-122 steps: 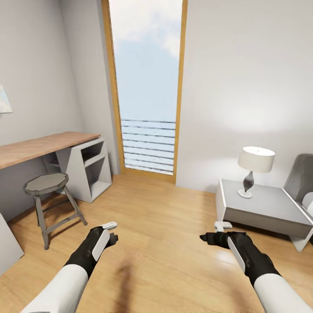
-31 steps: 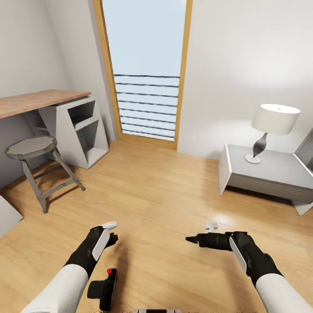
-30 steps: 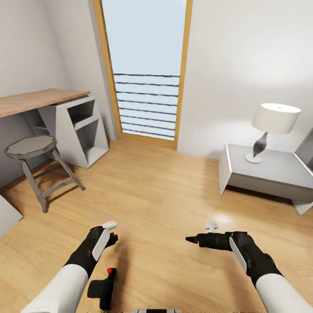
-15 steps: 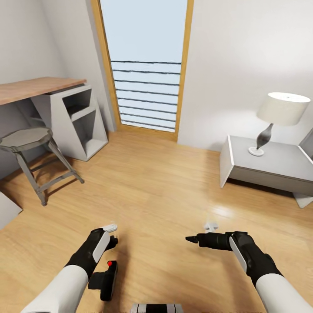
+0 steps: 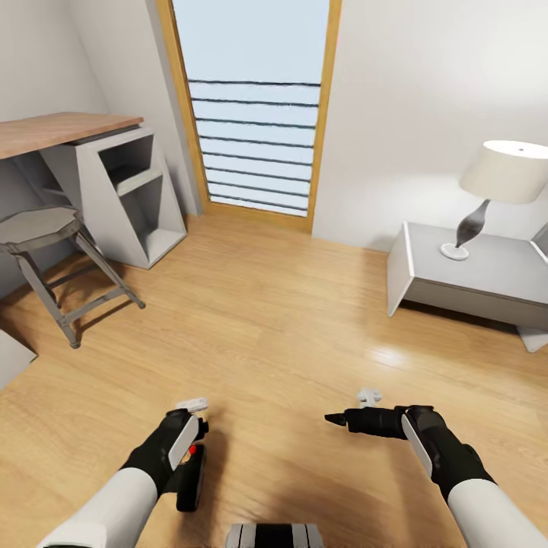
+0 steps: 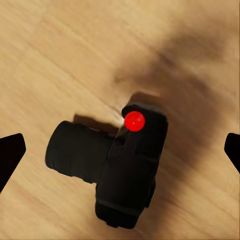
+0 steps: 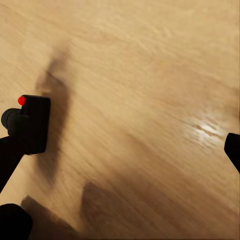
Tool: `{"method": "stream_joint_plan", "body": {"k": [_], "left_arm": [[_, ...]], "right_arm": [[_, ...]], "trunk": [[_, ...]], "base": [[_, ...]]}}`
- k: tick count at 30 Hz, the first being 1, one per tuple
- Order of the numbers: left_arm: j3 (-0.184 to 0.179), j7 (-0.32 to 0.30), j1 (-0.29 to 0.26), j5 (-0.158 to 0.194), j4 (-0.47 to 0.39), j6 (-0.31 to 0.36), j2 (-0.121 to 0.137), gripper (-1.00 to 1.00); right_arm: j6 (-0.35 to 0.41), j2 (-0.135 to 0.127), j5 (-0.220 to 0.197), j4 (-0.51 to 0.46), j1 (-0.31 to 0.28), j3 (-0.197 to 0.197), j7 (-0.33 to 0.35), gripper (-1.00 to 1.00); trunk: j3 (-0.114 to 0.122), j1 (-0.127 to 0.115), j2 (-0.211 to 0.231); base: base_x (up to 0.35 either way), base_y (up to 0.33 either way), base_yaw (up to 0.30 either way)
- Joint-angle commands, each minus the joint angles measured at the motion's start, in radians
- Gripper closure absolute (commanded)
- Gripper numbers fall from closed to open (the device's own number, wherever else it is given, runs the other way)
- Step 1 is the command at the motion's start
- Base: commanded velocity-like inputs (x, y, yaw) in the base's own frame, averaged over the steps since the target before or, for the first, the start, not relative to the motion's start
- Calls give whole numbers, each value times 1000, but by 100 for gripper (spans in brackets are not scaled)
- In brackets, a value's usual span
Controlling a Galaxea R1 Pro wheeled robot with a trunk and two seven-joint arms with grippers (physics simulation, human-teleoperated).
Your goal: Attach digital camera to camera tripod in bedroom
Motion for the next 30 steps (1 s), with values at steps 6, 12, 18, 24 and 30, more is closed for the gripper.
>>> {"method": "stream_joint_plan", "body": {"k": [6,12,18,24,30], "left_arm": [[-32,8,0,8,4,-4,0,-100],[-39,8,0,8,5,-6,0,-100],[-40,8,0,9,6,-7,0,-100],[-41,8,0,10,6,-7,0,-100],[-40,9,0,10,2,-7,0,-100]], "right_arm": [[8,0,-6,-1,0,-2,0,-100],[8,0,-7,-1,0,-3,-1,-100],[8,0,-7,-1,0,-3,-3,-100],[9,0,-7,-1,0,-3,-5,-100],[9,0,-7,-1,0,-3,-5,-100]], "trunk": [[-24,2,-2],[-47,5,-3],[-70,8,-5],[-94,11,-6],[-117,13,-7]], "base": [[0,0,0],[0,0,0],[0,0,0],[0,0,0],[0,0,0]]}}
